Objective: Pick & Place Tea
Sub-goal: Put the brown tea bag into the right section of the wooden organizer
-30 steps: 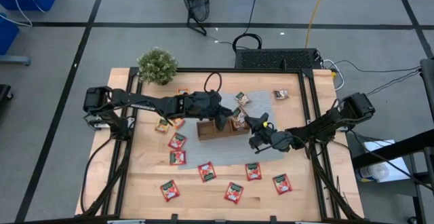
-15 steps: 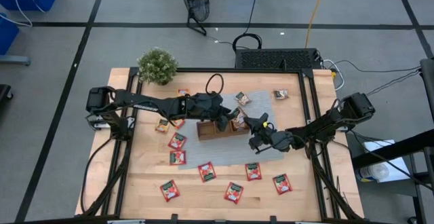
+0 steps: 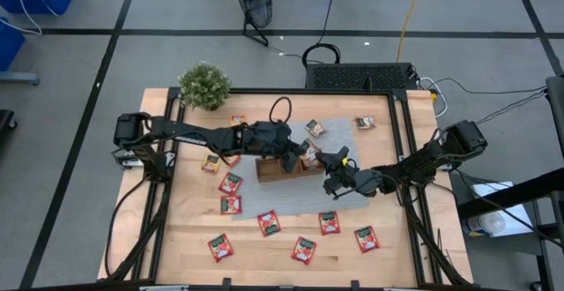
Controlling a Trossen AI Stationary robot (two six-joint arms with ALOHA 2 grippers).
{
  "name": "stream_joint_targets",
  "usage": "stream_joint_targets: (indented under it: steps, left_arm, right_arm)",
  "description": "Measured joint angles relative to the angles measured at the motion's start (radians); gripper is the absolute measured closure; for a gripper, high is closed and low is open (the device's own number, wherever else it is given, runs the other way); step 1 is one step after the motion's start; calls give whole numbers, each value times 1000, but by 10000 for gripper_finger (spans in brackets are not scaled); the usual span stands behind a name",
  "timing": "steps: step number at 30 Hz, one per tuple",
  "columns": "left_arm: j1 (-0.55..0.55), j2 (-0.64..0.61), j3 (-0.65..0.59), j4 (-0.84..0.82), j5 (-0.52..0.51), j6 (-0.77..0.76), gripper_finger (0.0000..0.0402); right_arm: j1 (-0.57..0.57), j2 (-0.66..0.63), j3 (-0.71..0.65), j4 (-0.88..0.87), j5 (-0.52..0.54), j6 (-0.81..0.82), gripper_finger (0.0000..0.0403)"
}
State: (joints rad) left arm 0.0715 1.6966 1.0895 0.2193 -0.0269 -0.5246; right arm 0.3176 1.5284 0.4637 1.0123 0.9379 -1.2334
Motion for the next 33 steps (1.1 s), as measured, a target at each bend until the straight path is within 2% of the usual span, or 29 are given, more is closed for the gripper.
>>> stream_joint_targets:
  steps: [3, 7, 10, 14, 17, 19, 24, 33]
  left_arm:
    - [0, 0, 0, 11, 17, 45, 389]
    - [0, -1, 0, 7, 36, 156, 393]
    - [-7, -21, 0, -26, 2, 239, 396]
    - [-30, -43, 1, -102, -71, 445, 397]
    - [-62, -42, 0, -154, -131, 579, 396]
    - [-79, -42, 0, -148, -134, 626, 397]
    - [-101, -34, 0, -135, -128, 643, 397]
    - [-68, -23, 1, -137, -104, 572, 399]
  right_arm:
    - [0, 0, 0, -1, 0, 20, 403]
    - [0, 0, 0, -2, 0, 117, 402]
    - [-1, 0, 2, 4, 12, 281, 395]
    - [-19, 0, 1, 17, 130, 436, 381]
    - [-44, -20, 1, 33, 237, 463, 374]
    - [-63, -43, 0, 30, 273, 459, 372]
    - [-97, -130, 0, 29, 291, 457, 377]
    - [-134, -274, 0, -36, 289, 495, 390]
